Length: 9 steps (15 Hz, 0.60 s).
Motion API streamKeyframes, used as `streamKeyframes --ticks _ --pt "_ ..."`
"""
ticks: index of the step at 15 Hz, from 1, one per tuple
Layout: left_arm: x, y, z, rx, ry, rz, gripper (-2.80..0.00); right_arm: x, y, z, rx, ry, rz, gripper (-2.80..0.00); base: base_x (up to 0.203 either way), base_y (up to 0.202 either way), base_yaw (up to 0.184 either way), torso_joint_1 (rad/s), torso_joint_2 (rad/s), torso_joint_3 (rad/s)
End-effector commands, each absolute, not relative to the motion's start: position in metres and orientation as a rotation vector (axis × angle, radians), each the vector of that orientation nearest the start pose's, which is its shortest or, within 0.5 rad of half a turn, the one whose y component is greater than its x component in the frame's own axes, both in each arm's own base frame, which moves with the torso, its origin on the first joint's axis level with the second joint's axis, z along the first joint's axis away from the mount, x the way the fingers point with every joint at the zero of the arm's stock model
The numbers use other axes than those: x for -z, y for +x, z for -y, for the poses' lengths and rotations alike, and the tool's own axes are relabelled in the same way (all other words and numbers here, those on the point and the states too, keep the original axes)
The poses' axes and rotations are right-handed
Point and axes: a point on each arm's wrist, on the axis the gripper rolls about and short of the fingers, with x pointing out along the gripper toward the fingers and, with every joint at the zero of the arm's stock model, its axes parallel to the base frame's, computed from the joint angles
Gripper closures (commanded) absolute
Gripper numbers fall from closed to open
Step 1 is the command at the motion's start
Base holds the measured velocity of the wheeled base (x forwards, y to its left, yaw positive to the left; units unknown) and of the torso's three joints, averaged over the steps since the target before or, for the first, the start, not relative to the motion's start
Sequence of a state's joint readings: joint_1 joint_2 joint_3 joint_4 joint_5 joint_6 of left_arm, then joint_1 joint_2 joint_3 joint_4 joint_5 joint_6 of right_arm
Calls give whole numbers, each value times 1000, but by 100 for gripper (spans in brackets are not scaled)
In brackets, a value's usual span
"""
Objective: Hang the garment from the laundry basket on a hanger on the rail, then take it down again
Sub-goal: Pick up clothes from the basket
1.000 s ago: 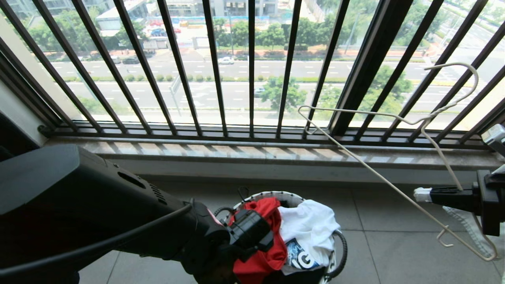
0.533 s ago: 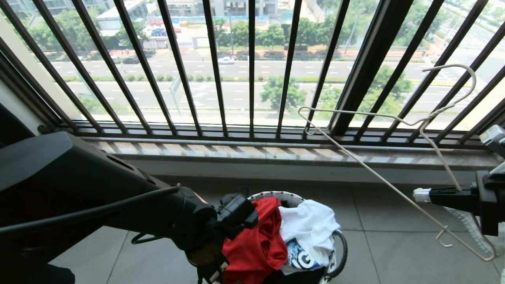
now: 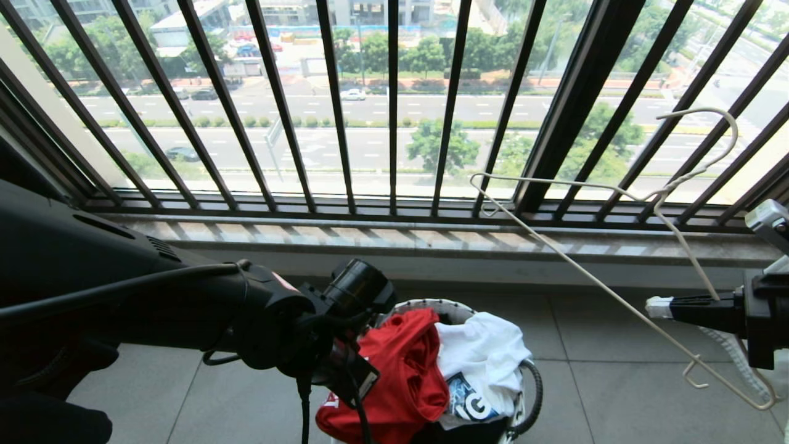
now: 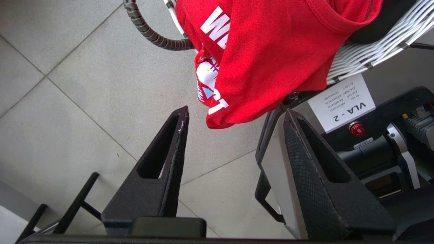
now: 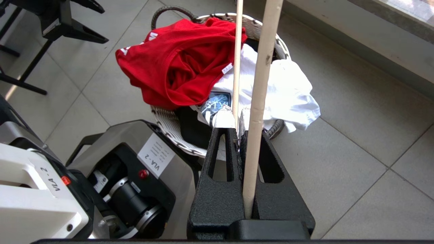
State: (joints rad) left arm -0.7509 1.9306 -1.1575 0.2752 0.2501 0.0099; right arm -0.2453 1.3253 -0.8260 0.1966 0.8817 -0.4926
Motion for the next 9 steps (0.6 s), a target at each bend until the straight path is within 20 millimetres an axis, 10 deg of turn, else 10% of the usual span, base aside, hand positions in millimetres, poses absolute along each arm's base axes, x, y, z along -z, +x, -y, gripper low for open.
streamKeyframes --ticks 1,9 --pt "-121 255 228 481 550 -900 0 -214 188 28 -741 -88 -424 0 0 0 0 0 0 0" --pt "-95 328 296 570 679 -735 0 -214 191 29 -732 -92 -428 0 0 0 0 0 0 0"
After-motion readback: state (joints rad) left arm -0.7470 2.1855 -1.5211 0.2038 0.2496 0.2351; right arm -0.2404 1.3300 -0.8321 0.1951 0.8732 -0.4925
